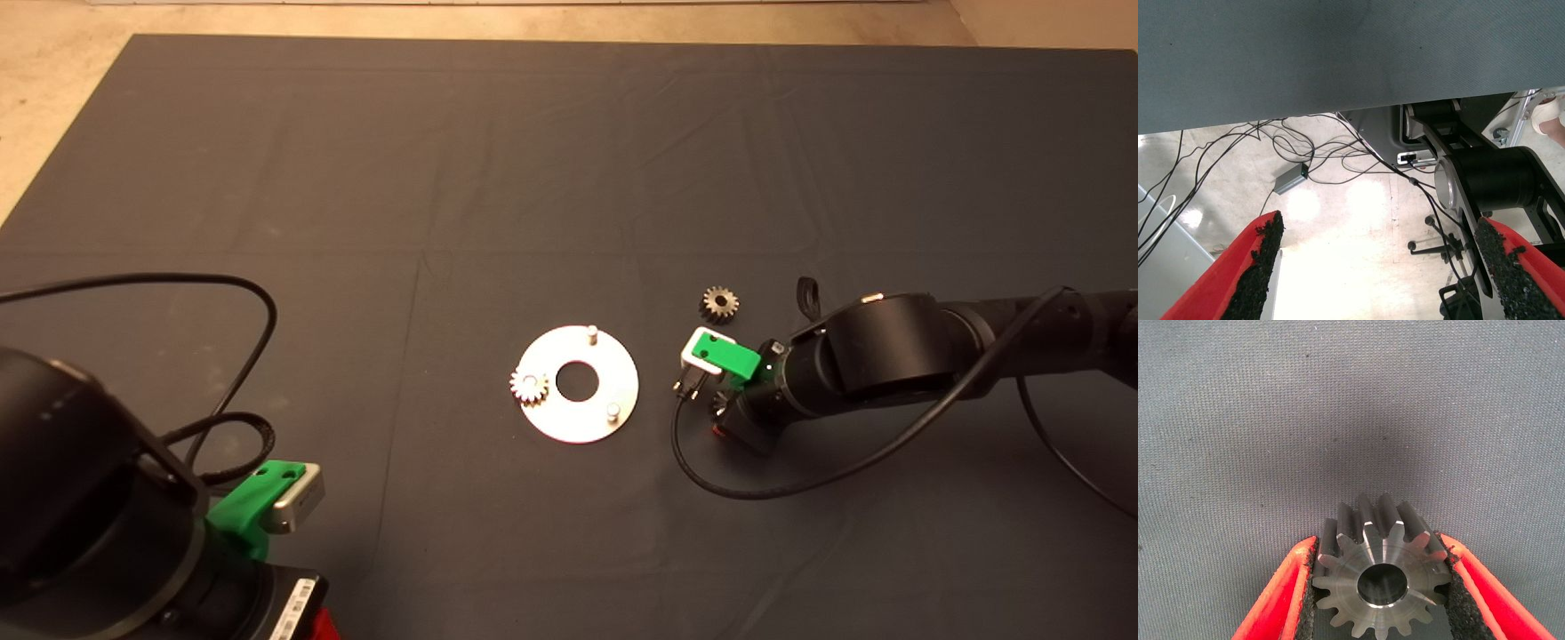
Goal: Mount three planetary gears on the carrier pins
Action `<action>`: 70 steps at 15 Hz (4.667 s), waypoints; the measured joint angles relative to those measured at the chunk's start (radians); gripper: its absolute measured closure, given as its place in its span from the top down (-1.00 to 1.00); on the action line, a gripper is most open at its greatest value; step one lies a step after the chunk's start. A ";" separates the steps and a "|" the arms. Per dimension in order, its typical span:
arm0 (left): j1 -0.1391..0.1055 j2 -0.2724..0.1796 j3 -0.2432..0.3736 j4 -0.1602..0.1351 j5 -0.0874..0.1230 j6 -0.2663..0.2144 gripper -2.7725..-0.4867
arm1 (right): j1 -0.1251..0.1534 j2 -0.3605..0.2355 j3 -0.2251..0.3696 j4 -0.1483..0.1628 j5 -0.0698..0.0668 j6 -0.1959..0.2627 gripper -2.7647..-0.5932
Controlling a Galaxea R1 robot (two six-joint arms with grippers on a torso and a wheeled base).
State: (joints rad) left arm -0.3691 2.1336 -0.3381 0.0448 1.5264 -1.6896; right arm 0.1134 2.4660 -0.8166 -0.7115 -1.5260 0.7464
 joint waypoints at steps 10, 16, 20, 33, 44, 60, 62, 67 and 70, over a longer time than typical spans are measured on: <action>0.000 0.002 0.000 0.000 0.000 0.000 0.36 | 0.063 0.004 0.070 -0.007 -0.006 0.144 -0.53; 0.000 0.002 0.000 0.000 0.000 0.000 0.36 | 0.077 0.092 0.074 -0.007 -0.008 0.189 -0.53; 0.000 0.002 0.000 0.000 0.000 0.000 0.36 | 0.081 0.153 0.070 -0.007 -0.008 0.225 -0.53; 0.000 0.002 0.000 0.000 0.000 -0.001 0.36 | 0.090 0.286 -0.035 0.001 -0.009 0.246 -0.53; 0.000 0.002 0.000 0.000 0.000 -0.001 0.36 | 0.090 0.310 -0.073 0.064 -0.009 0.244 -0.53; 0.000 0.002 0.000 0.000 0.000 -0.001 0.36 | 0.097 0.314 -0.105 0.119 -0.010 0.194 -0.54; 0.000 0.002 0.000 0.000 0.000 -0.001 0.36 | 0.097 0.323 -0.110 0.120 -0.010 0.186 -0.54; 0.000 0.002 0.000 0.000 0.000 -0.001 0.36 | 0.097 0.336 -0.120 0.121 -0.012 0.178 -0.54; 0.000 0.002 0.000 0.000 0.000 -0.001 0.36 | 0.097 0.343 -0.123 0.123 -0.013 0.174 -0.54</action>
State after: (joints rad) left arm -0.3689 2.1360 -0.3377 0.0447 1.5260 -1.6904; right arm 0.2106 2.8094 -0.9400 -0.5887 -1.5394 0.9202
